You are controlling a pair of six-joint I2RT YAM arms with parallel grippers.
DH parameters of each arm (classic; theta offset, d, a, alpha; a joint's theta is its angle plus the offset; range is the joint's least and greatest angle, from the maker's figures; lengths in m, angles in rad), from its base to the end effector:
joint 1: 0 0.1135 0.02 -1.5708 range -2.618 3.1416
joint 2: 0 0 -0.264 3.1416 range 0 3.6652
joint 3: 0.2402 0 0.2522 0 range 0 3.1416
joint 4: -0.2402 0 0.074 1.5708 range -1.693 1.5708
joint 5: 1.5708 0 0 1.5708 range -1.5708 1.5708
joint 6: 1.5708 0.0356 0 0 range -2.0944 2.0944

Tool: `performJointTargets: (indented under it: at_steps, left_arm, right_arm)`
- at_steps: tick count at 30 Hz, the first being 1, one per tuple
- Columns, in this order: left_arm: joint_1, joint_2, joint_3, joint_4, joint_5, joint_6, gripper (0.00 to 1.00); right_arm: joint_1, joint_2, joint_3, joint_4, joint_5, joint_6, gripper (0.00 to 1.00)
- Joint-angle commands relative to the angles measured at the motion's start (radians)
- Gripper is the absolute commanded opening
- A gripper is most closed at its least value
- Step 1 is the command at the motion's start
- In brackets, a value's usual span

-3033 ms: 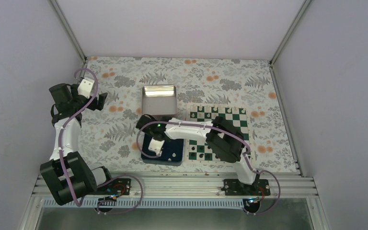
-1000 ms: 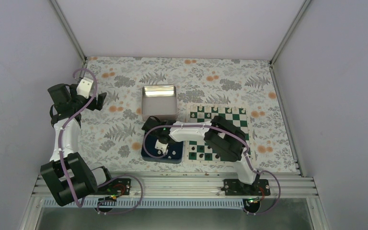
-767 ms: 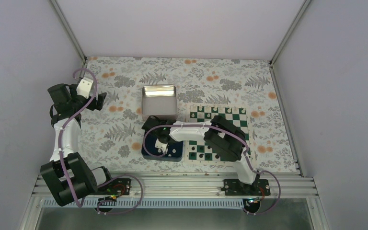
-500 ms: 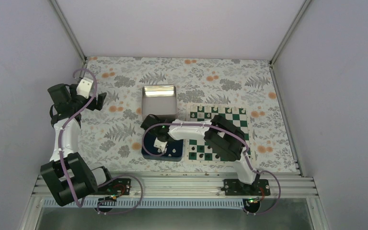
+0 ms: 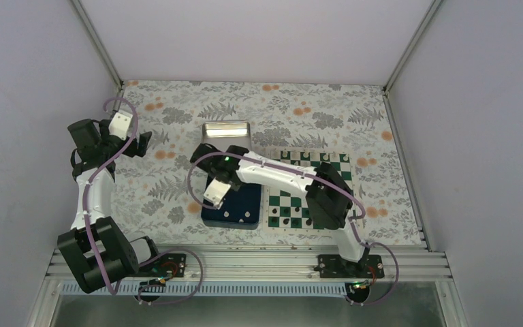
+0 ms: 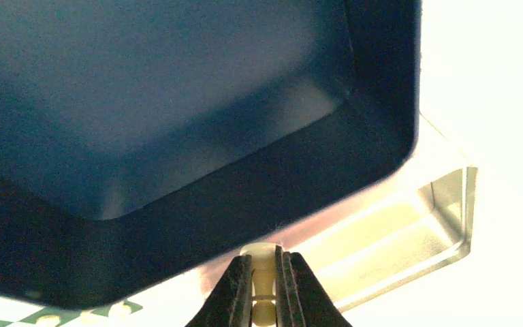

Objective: Set up the chess pieces on the board
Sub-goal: Pick up the chess piece from the storage box, then place the chess piece on the chessboard.

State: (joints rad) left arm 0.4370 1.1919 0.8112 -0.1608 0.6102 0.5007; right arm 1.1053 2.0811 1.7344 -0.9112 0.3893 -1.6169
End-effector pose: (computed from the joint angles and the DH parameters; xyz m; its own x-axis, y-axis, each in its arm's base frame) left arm 0.2446 0.0918 0.2703 -0.3626 0.2648 -0.8935 0.3102 0.9384 0.1523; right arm 0.2063 0.3805 0.2153 0.7931 -0.4800 0.3749 -0.3909 -0.8733 -0.2909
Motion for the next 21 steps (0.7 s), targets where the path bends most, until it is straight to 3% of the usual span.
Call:
performJointTargets:
  at_steps: [1,9,21]
  left_arm:
    - [0.011,-0.005,0.003,-0.011,0.039,-0.005,1.00]
    - [0.011,-0.003,0.005,-0.011,0.048,-0.004,1.00]
    - [0.012,0.007,0.005,-0.007,0.053,-0.005,1.00]
  right_arm:
    - [-0.049,-0.031,0.151,-0.258,-0.091,0.143,0.04]
    - [-0.208,-0.047,0.195,-0.375,-0.135,0.249,0.04]
    - [-0.471,-0.168,-0.010,-0.324,-0.183,0.293,0.05]
